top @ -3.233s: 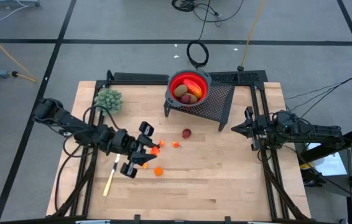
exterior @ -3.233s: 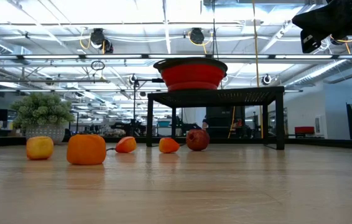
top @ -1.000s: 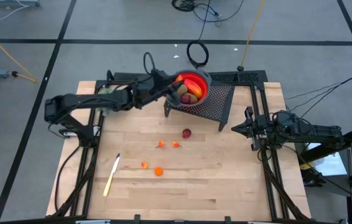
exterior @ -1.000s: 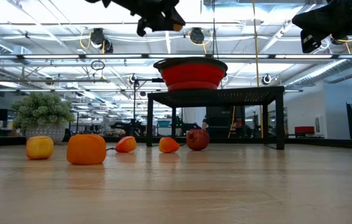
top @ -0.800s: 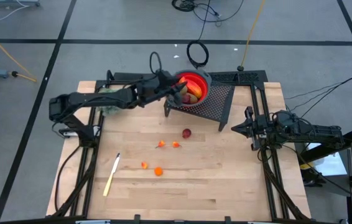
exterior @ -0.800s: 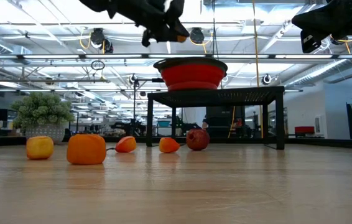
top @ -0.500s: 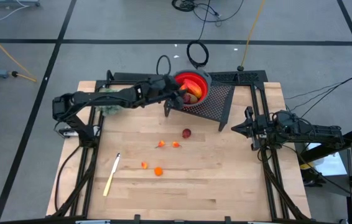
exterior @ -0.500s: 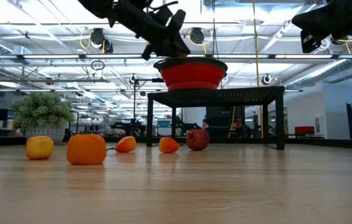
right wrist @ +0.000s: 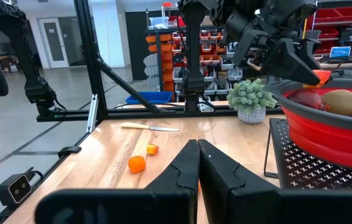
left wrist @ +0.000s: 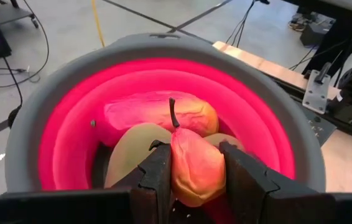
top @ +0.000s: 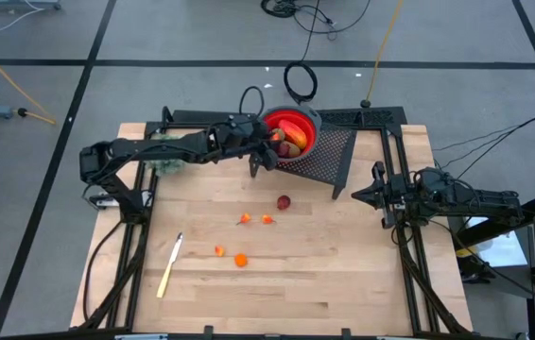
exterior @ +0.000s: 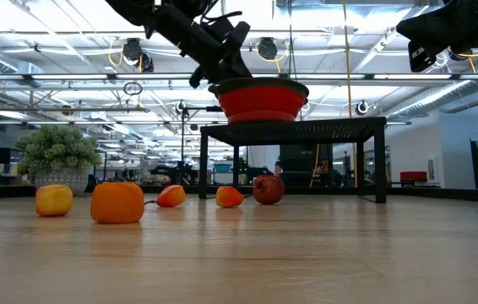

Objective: Pick & Place Fruit
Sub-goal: Put the pear into the red strainer bowl on the shelf

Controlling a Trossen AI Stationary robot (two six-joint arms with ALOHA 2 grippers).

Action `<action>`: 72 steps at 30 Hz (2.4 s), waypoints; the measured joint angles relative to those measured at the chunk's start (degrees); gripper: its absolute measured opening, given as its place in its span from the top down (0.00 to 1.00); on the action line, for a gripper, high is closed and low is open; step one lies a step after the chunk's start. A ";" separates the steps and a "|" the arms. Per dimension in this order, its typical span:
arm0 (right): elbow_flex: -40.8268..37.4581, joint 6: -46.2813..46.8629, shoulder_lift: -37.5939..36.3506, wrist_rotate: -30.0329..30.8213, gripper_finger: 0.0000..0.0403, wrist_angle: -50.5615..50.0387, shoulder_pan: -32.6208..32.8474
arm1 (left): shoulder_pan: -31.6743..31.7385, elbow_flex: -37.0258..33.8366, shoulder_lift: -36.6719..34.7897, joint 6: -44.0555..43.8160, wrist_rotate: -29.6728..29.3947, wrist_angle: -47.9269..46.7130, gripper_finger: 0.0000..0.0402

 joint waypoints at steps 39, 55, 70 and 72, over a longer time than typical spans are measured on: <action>0.00 0.03 0.00 -0.44 1.00 0.04 0.00 | -15.55 12.39 -6.18 -4.78 3.01 -19.91 0.62; 0.00 0.02 0.00 -0.46 1.00 0.00 0.00 | -29.37 12.31 -4.70 -32.33 -0.29 -32.48 0.68; 0.00 0.02 0.02 -0.48 1.00 0.00 0.00 | -33.59 12.27 4.00 -39.35 -4.05 -41.71 0.68; 0.00 0.02 0.02 -0.48 1.00 -0.04 0.00 | -33.59 12.28 5.51 -39.37 -3.69 -42.55 0.68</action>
